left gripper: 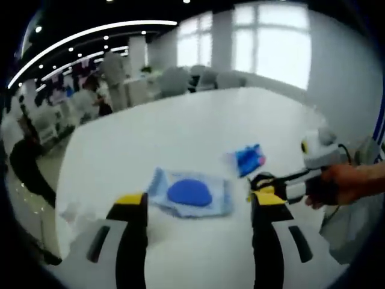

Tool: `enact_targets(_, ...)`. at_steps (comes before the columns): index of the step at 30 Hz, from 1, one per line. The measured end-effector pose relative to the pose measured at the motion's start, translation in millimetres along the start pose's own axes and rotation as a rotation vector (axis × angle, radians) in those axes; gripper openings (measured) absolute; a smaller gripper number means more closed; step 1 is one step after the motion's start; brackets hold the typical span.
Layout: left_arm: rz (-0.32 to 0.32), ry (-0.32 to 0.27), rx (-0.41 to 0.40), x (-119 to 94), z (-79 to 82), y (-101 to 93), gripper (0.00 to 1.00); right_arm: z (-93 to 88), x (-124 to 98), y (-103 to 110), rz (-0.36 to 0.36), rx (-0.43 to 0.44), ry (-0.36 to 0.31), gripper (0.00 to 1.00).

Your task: Arrange the tabletop items into an orderly group along one side of the table until the central work area is clear of visible clutter.

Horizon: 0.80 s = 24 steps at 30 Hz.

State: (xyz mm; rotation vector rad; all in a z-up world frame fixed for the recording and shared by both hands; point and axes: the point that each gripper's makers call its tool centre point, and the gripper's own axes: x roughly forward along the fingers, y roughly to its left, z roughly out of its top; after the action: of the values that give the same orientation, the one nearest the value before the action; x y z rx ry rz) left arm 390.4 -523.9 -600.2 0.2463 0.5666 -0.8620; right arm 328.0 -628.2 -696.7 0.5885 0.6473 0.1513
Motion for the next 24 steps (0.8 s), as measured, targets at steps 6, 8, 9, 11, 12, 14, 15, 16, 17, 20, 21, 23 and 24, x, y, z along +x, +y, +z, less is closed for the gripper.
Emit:
enact_targets(6, -0.007, 0.089, 0.009, 42, -4.6, 18.8, 0.64, 3.9, 9, -8, -0.012, 0.065, -0.003, 0.44)
enact_targets(8, -0.016, 0.124, 0.005, 54, -7.6, 23.0, 0.63, 3.5, 14, -10, -0.013, 0.079, 0.007, 0.44)
enact_targets(9, -0.012, 0.142, 0.01, 59, -9.4, 26.1, 0.63, 3.3, 16, -12, -0.012, 0.086, 0.011, 0.44)
enact_targets(11, -0.016, 0.157, 0.009, 70, -8.7, 31.6, 0.62, 1.2, 21, -15, -0.016, 0.119, 0.023, 0.44)
enact_targets(12, -0.012, 0.178, 0.014, 77, -10.0, 35.3, 0.62, 0.7, 25, -16, -0.017, 0.129, 0.024, 0.44)
enact_targets(14, -0.006, 0.203, 0.022, 83, -11.2, 39.5, 0.6, -3.0, 29, -14, -0.009, 0.153, 0.043, 0.45)
enact_targets(15, -0.008, 0.212, 0.02, 91, -10.4, 41.7, 0.6, -3.5, 32, -14, -0.01, 0.156, 0.044, 0.45)
enact_targets(16, -0.011, 0.236, 0.012, 98, -12.4, 44.8, 0.59, -3.9, 34, -14, -0.013, 0.155, 0.045, 0.45)
enact_targets(17, -0.016, 0.254, 0.001, 103, -14.3, 46.1, 0.59, -4.9, 35, -14, -0.015, 0.159, 0.05, 0.45)
enact_targets(20, -0.03, 0.305, -0.042, 120, -21.1, 50.5, 0.58, -5.2, 38, -19, -0.038, 0.23, 0.039, 0.45)
enact_targets(21, -0.043, 0.331, -0.05, 126, -24.1, 50.5, 0.58, -6.2, 40, -19, -0.034, 0.238, 0.042, 0.45)
enact_targets(23, -0.033, 0.349, -0.038, 134, -25.4, 55.7, 0.58, -9.0, 44, -20, -0.04, 0.243, 0.054, 0.45)
enact_targets(24, -0.028, 0.377, -0.033, 139, -28.4, 60.4, 0.57, -10.9, 46, -20, -0.043, 0.246, 0.061, 0.44)
